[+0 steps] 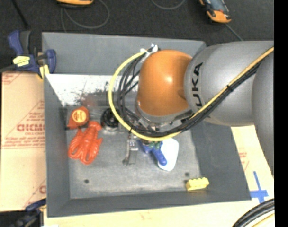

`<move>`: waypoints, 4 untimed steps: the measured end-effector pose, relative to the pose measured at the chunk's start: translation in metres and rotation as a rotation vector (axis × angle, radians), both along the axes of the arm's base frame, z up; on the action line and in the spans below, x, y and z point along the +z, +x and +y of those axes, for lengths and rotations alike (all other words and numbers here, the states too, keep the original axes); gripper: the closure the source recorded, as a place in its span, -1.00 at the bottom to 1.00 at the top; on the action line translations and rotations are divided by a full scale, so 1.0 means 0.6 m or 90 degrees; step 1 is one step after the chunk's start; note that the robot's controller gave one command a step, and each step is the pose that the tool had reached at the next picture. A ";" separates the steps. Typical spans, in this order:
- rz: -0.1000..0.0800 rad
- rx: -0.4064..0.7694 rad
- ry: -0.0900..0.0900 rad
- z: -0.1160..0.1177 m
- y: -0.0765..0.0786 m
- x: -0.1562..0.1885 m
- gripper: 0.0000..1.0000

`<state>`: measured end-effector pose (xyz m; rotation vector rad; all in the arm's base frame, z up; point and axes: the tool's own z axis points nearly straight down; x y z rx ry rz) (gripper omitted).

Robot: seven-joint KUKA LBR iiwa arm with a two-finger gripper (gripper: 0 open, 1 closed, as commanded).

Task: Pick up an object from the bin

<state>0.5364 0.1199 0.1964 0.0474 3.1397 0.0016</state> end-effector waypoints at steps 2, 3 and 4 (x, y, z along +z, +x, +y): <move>0.000 -0.005 0.000 -0.035 0.024 -0.017 -1.00; -0.003 -0.038 0.000 -0.101 0.054 -0.090 -1.00; 0.006 -0.063 0.000 -0.163 0.024 -0.085 -1.00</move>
Offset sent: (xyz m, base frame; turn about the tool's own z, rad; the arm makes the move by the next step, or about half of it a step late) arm 0.0410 -0.0419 -0.0258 0.0252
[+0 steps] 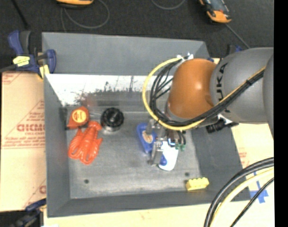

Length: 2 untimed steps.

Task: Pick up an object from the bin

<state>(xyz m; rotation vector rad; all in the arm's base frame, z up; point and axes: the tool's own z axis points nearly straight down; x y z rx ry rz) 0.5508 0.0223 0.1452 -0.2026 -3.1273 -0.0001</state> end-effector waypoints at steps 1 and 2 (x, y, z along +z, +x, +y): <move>-0.015 0.028 -0.001 -0.072 0.064 -0.006 -1.00; -0.008 0.059 -0.003 -0.104 0.093 -0.055 -1.00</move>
Offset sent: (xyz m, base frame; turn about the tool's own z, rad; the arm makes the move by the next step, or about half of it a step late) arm 0.0379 -0.0413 -0.0448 -0.1291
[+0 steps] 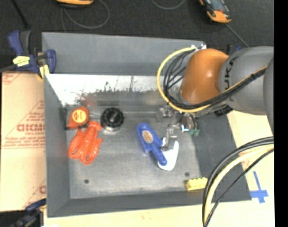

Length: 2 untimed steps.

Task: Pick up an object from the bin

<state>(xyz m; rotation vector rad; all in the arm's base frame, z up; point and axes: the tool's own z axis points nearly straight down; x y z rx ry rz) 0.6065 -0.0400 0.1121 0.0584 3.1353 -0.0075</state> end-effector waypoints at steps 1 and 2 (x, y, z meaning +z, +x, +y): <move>0.001 -0.006 0.003 0.028 -0.029 -0.023 -1.00; 0.001 0.029 0.003 0.024 -0.020 -0.050 -1.00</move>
Offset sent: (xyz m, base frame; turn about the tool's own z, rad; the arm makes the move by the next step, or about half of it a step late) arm -0.0050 0.0114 -0.0421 -0.0989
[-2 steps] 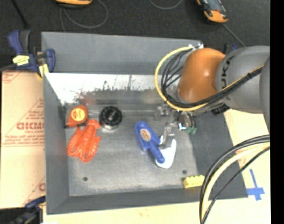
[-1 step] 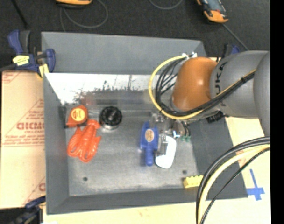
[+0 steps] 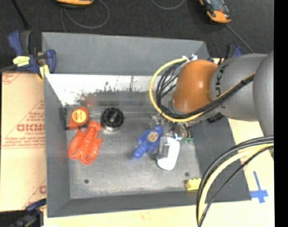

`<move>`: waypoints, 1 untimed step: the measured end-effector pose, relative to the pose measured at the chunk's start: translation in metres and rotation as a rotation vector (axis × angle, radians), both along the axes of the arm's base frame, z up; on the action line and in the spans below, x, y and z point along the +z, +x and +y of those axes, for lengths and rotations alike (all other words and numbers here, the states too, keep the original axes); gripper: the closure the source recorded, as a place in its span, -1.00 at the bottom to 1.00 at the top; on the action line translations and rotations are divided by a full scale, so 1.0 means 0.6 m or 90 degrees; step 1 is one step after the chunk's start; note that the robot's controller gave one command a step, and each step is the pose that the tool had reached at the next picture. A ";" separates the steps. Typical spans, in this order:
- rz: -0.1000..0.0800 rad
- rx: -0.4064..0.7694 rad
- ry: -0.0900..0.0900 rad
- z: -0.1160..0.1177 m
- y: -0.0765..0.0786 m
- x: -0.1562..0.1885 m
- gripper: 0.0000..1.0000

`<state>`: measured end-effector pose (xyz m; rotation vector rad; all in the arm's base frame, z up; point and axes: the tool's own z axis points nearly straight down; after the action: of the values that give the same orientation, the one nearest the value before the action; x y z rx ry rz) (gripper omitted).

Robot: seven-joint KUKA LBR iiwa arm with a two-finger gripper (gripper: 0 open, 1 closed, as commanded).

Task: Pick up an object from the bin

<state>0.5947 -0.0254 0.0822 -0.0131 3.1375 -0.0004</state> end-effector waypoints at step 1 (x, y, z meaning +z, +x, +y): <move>-0.001 0.189 0.000 0.013 0.009 -0.018 1.00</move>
Offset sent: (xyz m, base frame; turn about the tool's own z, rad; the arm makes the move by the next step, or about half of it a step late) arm 0.0000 0.0000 0.0000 0.0000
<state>0.6002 -0.0177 0.0715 -0.4762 3.0991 0.0005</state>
